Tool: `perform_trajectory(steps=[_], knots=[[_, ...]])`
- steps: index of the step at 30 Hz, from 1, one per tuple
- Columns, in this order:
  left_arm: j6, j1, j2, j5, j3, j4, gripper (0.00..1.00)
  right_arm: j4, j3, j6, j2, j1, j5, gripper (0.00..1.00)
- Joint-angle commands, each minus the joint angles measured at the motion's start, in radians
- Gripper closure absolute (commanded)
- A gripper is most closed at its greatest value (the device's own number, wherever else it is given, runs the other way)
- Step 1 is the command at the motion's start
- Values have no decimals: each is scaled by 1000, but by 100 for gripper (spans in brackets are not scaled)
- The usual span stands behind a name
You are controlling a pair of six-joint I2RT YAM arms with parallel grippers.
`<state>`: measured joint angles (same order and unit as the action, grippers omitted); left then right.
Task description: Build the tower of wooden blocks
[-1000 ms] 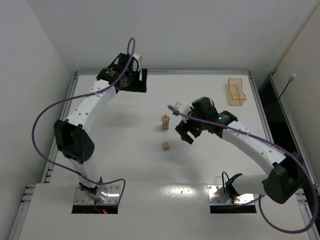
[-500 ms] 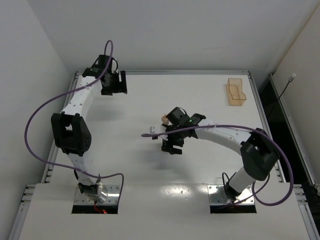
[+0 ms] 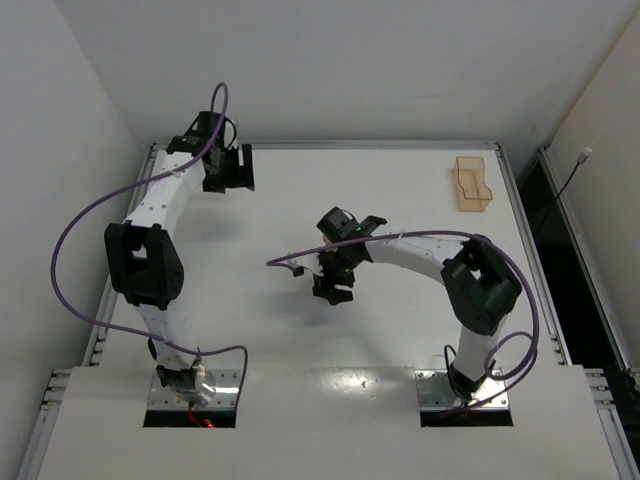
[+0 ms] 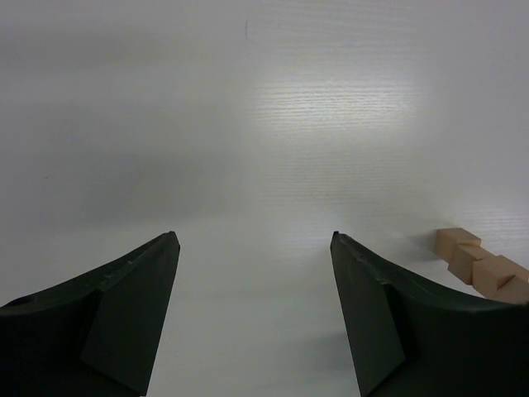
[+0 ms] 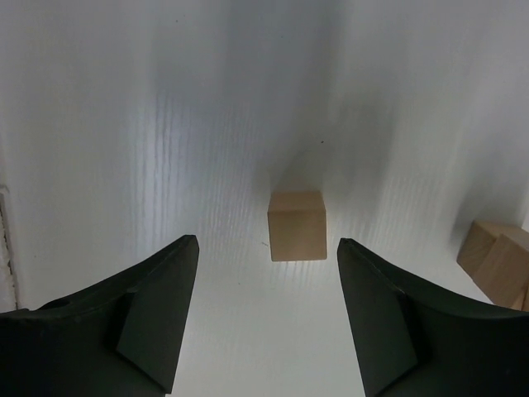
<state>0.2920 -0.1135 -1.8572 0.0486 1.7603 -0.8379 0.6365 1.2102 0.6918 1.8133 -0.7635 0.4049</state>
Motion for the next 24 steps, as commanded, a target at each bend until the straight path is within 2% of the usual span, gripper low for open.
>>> perform_trajectory(steps=[1,4,17,24], knots=[[-10,17,-10,11,22,-1,29,23,40,77,26,16,49,35],[-10,27,-28,20,34,-10,29,32,40,86,53,27,49,38],[-10,46,-68,50,34,-10,29,43,109,66,127,36,31,38],[-10,46,-68,59,44,-10,29,54,130,57,158,27,-8,46]])
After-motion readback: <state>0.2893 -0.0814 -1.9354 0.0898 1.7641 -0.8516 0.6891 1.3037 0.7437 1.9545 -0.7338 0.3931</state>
